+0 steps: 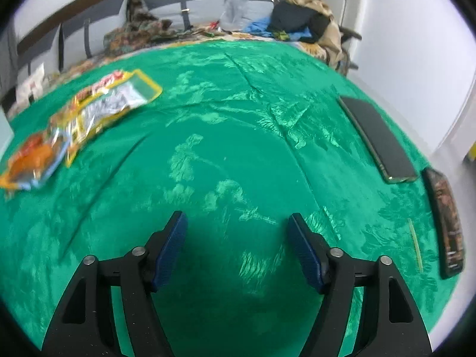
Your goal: Organize snacks
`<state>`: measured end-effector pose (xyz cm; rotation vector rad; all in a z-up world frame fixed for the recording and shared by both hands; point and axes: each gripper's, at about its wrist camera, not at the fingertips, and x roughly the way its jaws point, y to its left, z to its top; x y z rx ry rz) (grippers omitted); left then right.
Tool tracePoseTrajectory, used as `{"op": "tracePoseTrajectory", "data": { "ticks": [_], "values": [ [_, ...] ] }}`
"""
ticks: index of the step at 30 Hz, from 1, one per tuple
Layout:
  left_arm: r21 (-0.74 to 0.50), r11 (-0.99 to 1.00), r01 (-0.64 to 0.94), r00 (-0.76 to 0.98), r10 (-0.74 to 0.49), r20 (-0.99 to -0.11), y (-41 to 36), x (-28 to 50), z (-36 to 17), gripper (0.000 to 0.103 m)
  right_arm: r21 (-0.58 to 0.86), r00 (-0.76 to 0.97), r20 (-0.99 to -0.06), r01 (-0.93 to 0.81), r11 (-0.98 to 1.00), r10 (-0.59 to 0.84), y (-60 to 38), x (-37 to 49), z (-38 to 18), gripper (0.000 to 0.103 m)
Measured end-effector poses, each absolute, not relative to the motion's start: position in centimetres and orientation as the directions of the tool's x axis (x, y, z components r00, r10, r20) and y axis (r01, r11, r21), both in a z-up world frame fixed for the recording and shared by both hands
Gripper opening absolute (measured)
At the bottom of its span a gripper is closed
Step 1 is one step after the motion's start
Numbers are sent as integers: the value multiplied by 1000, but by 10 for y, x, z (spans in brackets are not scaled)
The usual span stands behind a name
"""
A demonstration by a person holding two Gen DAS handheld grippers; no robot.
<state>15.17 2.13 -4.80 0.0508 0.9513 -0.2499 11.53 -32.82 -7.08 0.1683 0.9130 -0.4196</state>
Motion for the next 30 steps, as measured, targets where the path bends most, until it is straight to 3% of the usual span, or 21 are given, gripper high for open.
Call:
{"op": "tracePoseTrajectory", "data": {
  "ticks": [10, 30],
  "values": [
    [-14, 993, 117, 562, -78, -824, 30, 180, -98, 103, -20, 532, -802, 431, 902, -272, -331, 114, -77, 83],
    [-17, 991, 130, 579, -90, -810, 31, 179, -99, 103, -22, 532, -801, 430, 902, -273, -331, 114, -77, 84]
  ]
}}
